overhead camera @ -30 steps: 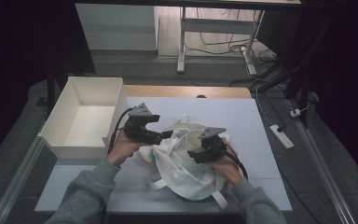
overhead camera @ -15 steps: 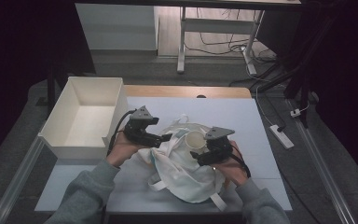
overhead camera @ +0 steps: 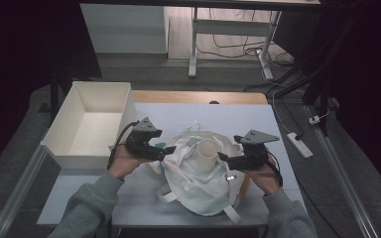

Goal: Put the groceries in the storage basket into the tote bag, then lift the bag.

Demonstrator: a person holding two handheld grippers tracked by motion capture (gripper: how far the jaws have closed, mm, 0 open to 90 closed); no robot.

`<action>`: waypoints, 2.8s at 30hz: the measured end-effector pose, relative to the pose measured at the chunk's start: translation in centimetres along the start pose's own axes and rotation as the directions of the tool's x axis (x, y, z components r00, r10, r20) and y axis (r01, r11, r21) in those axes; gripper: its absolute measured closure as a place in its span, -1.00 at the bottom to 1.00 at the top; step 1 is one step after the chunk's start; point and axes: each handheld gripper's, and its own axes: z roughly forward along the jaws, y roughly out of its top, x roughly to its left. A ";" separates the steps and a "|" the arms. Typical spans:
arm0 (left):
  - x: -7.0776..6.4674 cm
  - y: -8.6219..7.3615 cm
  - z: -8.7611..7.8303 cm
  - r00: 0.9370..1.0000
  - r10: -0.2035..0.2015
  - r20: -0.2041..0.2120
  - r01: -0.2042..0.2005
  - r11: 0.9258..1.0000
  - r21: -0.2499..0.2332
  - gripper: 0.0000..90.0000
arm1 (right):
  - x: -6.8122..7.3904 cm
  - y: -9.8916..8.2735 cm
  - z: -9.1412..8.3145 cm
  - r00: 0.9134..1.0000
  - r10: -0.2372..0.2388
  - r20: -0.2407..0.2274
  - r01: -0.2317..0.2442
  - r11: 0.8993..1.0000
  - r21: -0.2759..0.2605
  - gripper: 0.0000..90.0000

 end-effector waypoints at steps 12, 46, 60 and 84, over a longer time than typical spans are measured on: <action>-0.7 -0.9 -0.2 0.998 0.002 -0.058 0.000 0.999 0.035 -0.44 | -1.1 -1.2 -1.2 0.998 0.033 0.060 -0.035 0.999 0.028 -0.61; -0.8 -4.4 1.6 0.988 -0.066 -0.142 0.090 0.981 0.170 0.34 | -1.0 -2.9 -2.2 0.996 0.015 0.087 -0.024 0.995 0.101 -0.60; -0.6 -5.6 1.8 0.992 -0.099 -0.075 0.112 0.974 0.195 0.52 | 0.8 -5.4 -2.3 0.995 0.059 0.078 -0.080 0.948 0.309 0.08; -0.4 -3.2 -2.7 0.997 -0.071 0.005 0.071 0.995 0.064 0.84 | -0.4 -3.2 -5.8 0.993 0.071 0.100 -0.087 0.981 0.171 0.96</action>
